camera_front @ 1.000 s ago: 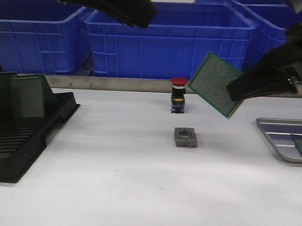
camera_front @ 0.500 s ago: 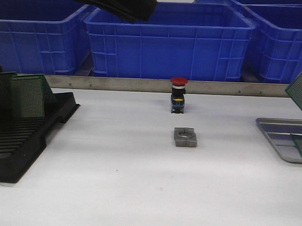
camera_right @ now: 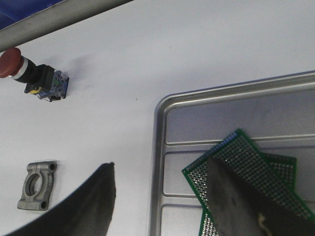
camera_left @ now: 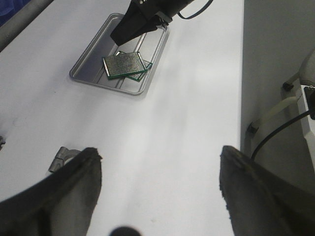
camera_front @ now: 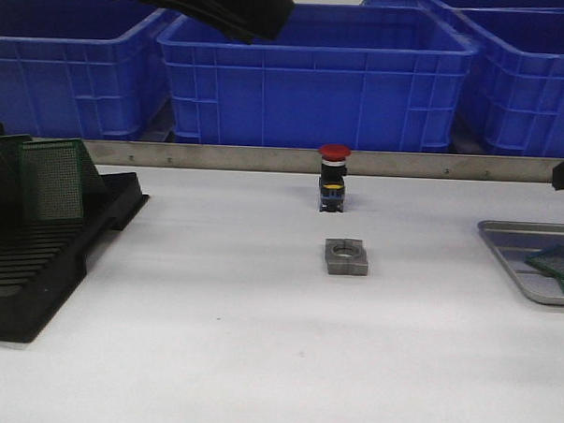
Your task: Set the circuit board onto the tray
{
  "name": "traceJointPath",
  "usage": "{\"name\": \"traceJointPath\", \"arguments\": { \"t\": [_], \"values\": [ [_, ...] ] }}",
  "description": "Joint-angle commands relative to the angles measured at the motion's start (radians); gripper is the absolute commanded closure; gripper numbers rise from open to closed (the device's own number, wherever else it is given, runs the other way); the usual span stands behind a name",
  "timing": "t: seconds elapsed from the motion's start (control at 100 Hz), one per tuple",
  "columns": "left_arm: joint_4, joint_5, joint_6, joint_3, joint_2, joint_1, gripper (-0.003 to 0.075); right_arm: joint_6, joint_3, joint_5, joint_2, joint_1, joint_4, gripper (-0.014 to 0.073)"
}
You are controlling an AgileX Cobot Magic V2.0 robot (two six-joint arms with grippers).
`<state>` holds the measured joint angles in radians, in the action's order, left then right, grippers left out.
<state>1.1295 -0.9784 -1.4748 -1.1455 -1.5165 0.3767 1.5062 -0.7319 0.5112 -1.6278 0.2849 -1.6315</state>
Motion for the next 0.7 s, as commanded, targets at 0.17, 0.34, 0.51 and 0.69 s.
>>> {"name": "traceJointPath", "arguments": {
  "t": [0.17, 0.34, 0.51, 0.69],
  "values": [
    [0.067, -0.012, 0.007, -0.029, 0.043, -0.001, 0.0318, 0.002, -0.031, 0.208, 0.031, 0.007, -0.034, 0.0166],
    [0.061, -0.012, 0.010, -0.029, 0.084, -0.042, 0.0587, 0.004, -0.033, 0.260, 0.065, 0.007, 0.011, 0.0428],
    [0.059, 0.025, 0.093, -0.029, 0.169, -0.128, 0.0741, 0.004, -0.033, 0.268, 0.119, 0.007, 0.139, 0.0652],
    [-0.127, 0.171, 0.247, -0.027, 0.277, -0.154, 0.0741, 0.004, -0.033, 0.279, 0.209, 0.007, 0.183, 0.0655]
  ]
}}
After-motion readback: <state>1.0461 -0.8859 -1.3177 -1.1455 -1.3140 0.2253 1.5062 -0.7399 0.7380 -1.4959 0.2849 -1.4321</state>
